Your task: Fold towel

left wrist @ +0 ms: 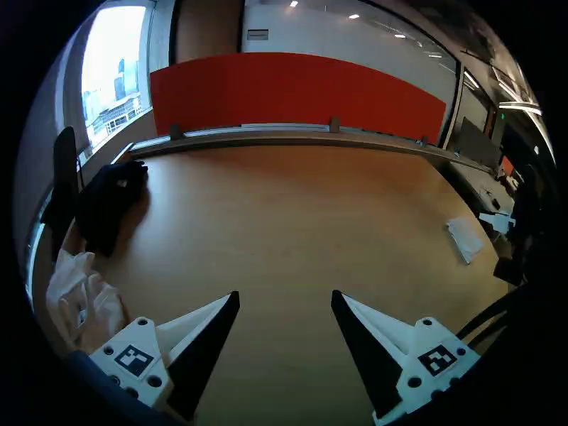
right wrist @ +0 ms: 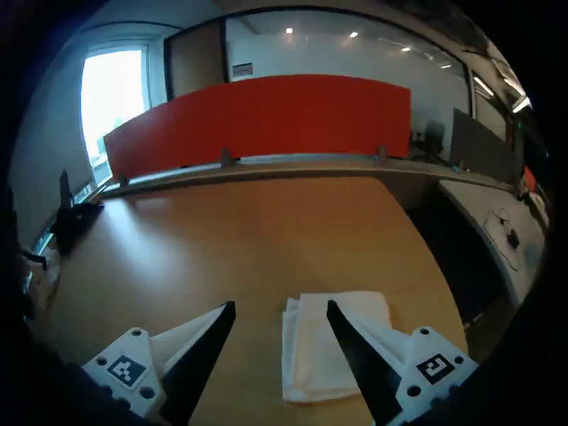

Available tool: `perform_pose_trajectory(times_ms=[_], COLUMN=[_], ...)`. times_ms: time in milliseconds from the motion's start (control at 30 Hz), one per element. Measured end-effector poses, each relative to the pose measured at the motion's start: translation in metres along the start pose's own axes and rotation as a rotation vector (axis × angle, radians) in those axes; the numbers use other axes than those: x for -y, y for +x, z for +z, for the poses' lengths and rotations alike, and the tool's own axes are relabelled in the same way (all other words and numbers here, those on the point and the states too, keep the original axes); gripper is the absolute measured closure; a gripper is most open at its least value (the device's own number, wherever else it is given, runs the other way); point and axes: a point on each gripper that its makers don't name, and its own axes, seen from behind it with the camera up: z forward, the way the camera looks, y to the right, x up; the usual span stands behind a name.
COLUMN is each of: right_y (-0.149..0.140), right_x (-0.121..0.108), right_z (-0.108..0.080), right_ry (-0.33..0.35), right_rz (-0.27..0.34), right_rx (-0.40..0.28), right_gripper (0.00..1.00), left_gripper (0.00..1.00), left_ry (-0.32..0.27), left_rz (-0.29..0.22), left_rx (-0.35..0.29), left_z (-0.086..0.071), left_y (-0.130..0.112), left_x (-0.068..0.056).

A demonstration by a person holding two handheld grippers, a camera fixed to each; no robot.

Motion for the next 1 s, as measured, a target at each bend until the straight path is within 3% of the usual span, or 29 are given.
perform_pose_trajectory(times_ms=[300,567,800,1000], right_y=[0.018,0.066,0.117,0.137], right_x=[0.000,0.012,0.016,0.024], right_z=[0.000,-0.009,-0.022,-0.027], right_ry=[-0.032,-0.048,-0.115,-0.129], right_rz=[-0.017,-0.046,-0.089,-0.111], right_rx=[-0.072,-0.218,-0.384,-0.448], right_gripper=[0.00,0.00,0.00,0.00], left_gripper=[0.04,0.04,0.04,0.04], left_ry=[-0.005,-0.007,-0.007,-0.005], left_rz=[-0.006,-0.024,-0.038,-0.057], left_rx=[-0.014,-0.042,-0.082,-0.127], left_z=[0.003,0.005,0.005,0.006], left_y=[0.006,0.013,0.023,0.034], left_x=[0.003,0.005,0.007,0.010])
